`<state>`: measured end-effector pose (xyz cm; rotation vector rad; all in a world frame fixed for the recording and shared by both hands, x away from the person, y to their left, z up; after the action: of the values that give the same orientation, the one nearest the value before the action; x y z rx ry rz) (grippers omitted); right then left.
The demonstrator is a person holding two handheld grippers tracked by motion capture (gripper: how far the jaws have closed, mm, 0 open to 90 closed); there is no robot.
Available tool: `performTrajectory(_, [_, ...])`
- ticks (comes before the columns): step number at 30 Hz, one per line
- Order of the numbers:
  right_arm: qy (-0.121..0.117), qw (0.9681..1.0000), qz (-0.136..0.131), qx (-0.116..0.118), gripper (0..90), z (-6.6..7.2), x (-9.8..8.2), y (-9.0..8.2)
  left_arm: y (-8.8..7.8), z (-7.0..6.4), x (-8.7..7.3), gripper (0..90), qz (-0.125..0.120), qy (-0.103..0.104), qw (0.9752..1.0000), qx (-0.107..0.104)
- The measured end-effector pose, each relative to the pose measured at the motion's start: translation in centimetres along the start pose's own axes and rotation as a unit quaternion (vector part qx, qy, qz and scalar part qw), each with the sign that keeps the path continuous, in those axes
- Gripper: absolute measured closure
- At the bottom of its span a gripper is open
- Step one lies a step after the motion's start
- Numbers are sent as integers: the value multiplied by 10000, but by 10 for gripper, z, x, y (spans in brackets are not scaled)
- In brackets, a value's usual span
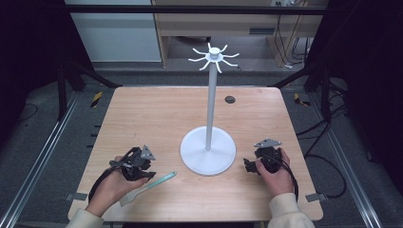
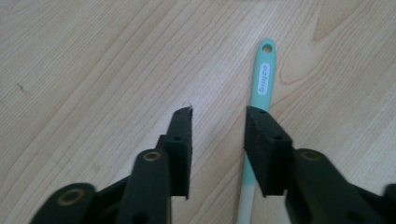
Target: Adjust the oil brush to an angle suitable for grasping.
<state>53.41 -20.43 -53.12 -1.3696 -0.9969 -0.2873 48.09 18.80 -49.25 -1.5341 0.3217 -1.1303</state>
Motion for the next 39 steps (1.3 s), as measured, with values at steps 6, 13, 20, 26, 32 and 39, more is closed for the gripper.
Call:
performTrajectory(6, [23,10000,-2,13,96,0,0,0,0,-5,-4,415,324,148,9993,-60])
performTrajectory(13, [35,10000,20,-17,96,-1,-1,0,11,-18,-15,477,897,408,9948,-275])
performTrajectory(20, [17,10000,8,3,96,-1,0,1,18,-24,-22,536,1182,521,9905,-472])
performTrajectory(26, [30,10000,15,2,96,-1,-1,0,23,-24,-24,563,1400,573,9869,-559])
performTrajectory(32, [-2,10000,11,6,96,0,0,1,26,-23,-25,633,1496,609,9850,-610])
performTrajectory(39, [17,10000,24,19,96,0,-1,0,28,-22,-25,674,1521,601,9844,-644])
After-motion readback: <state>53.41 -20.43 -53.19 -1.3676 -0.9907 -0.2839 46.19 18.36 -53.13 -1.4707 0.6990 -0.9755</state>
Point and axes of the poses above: each handheld gripper's, and its own axes: y roughly forward along the jaws, x roughly out of its top, z roughly to its left, the point moved 7 cm from there along y, roughly forward along the jaws, and after that the axes turned 4 degrees about -z, right-handed, at the moved point
